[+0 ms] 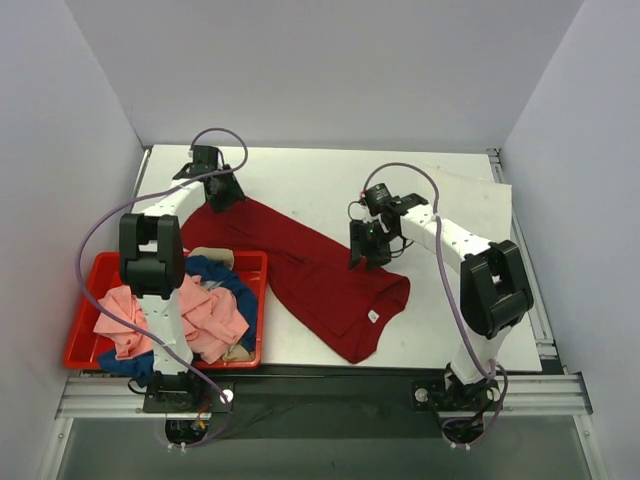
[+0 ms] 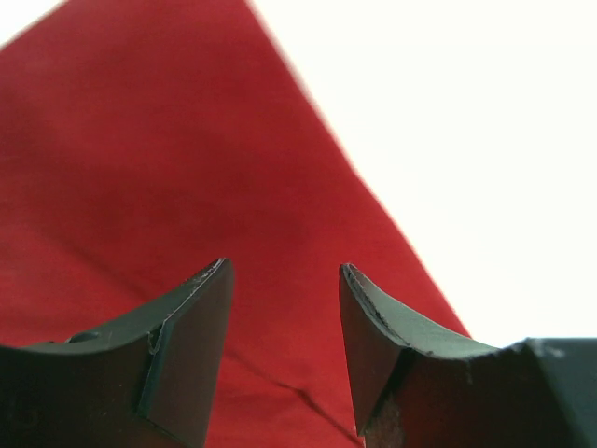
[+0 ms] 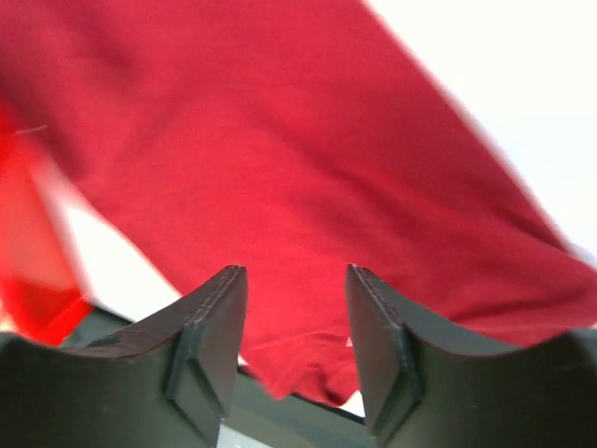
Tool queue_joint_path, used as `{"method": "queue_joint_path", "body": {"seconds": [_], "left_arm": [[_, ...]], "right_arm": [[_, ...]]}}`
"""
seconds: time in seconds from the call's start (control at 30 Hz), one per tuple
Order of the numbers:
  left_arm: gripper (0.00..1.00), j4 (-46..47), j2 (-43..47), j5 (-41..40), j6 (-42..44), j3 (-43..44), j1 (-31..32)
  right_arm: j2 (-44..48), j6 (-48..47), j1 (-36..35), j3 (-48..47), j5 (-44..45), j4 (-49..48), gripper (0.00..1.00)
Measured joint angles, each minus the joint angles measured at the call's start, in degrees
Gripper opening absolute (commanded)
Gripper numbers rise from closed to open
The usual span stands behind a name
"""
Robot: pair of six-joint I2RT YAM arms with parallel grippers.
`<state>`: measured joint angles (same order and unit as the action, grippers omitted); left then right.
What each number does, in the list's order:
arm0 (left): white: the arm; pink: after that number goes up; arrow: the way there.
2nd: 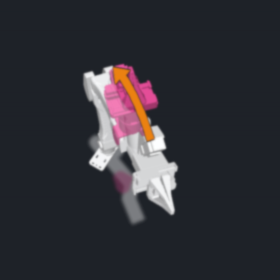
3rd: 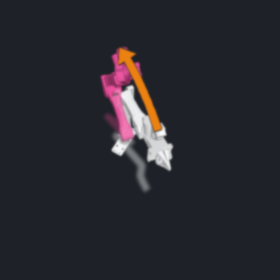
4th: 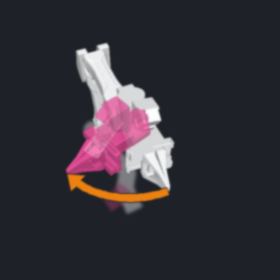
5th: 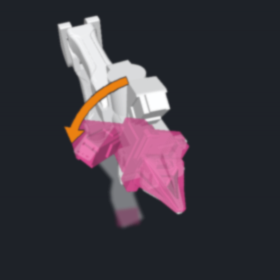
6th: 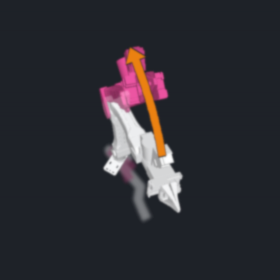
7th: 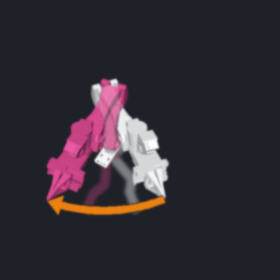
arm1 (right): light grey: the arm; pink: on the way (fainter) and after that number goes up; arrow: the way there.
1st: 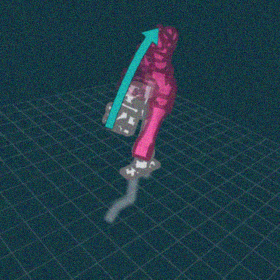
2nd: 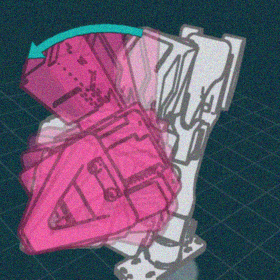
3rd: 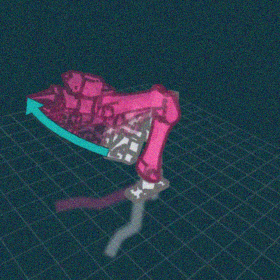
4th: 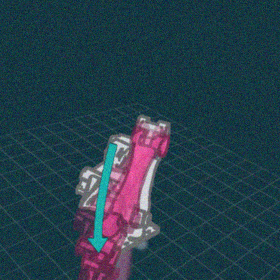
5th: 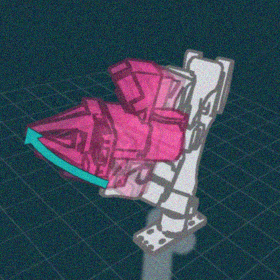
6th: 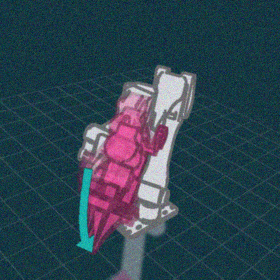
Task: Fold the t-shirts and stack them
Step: Fold the other side of the tshirt into a rectangle, then rotate the tshirt 90 degrees
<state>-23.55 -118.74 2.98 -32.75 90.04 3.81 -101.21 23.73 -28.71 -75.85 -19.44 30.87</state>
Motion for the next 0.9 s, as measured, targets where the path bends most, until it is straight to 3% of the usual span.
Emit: {"method": "queue_joint_path", "body": {"seconds": [0.5, 0.73, 0.9], "left_arm": [[0.6, -1.6, -2.8, 2.4, 0.4, 2.3, 2.8], [0.6, -2.7, -4.3, 2.6, 0.4, 2.3, 2.8], [0.6, -3.2, -5.2, 3.0, 0.7, 3.7, 2.1]], "right_arm": [[-2.8, 3.8, 5.5, 11.9, 7.6, 0.6, 0.29], [-5.8, 5.0, 6.3, 8.6, 7.7, 4.0, 0.25], [-12.2, 5.0, 6.5, 0.1, 9.4, 10.1, 0.22]]}}
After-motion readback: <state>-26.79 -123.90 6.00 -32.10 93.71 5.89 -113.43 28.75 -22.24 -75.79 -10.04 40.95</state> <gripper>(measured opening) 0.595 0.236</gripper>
